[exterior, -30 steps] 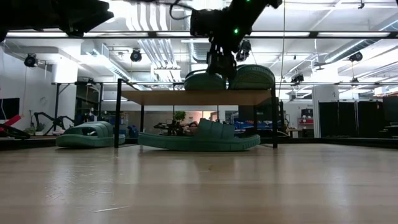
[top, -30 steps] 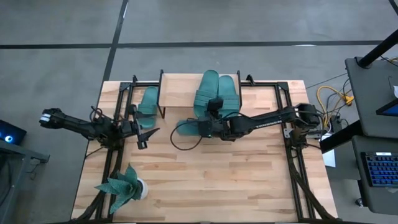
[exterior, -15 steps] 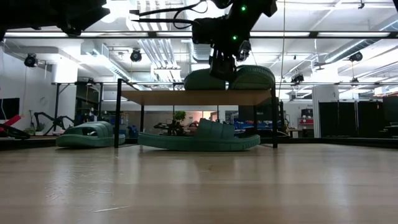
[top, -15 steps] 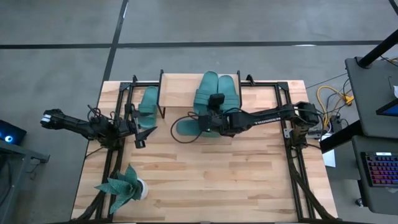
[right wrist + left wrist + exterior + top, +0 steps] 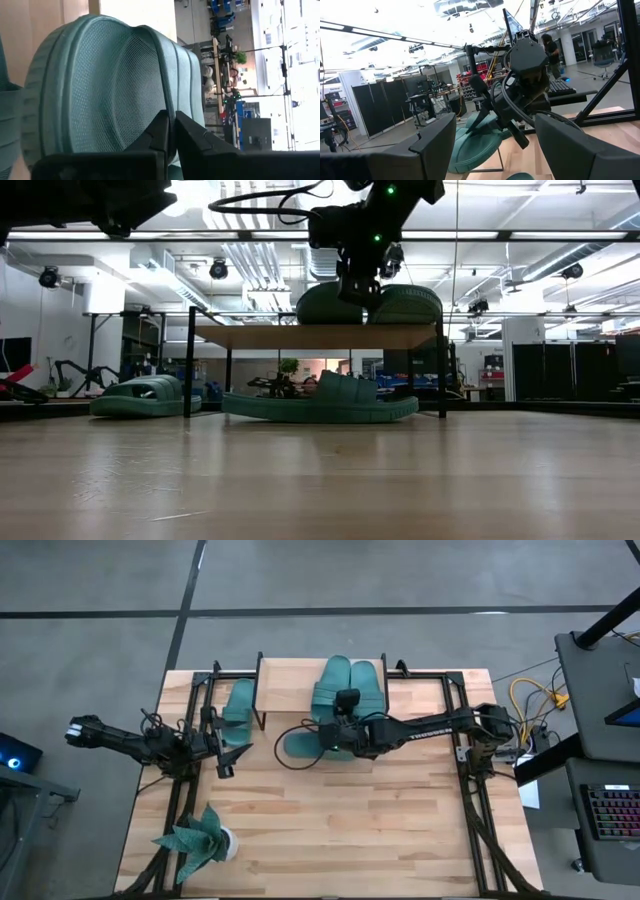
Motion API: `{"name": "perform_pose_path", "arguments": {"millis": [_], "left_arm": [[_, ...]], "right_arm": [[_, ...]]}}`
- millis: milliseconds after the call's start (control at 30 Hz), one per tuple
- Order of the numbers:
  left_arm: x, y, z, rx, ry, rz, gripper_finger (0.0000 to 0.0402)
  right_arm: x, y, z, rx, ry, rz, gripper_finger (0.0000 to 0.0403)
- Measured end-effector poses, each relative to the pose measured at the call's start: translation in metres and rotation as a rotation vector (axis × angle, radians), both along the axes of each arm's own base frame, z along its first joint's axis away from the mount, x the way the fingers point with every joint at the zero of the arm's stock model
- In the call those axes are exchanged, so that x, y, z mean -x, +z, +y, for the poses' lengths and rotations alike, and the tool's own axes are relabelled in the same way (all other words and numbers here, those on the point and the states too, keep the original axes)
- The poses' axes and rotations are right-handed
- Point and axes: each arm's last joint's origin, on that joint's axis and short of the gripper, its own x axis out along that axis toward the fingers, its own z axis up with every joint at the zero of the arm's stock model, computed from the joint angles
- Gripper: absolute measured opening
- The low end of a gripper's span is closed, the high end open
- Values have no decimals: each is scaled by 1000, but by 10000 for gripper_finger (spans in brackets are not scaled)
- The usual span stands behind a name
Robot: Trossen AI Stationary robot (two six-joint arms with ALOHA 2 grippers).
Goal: Pick and place slides into the shelf
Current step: Put the bottom green slide on the shelf
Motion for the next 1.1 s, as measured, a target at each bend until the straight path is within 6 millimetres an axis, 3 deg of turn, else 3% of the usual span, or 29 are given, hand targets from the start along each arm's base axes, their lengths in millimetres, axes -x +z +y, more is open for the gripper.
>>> {"name": "perform_pose_path", "arguments": {"millis": [400, 700, 1100], "left_arm": [[0, 0, 0, 0, 0, 0, 255], [0, 0, 0, 0, 0, 0, 255], [0, 0, 0, 0, 0, 1, 255]], "right_arm": [[1, 7, 15, 15, 54, 30, 13], [12, 0, 15, -35, 9, 76, 13], [12, 8, 15, -49, -6, 30, 14]]}}
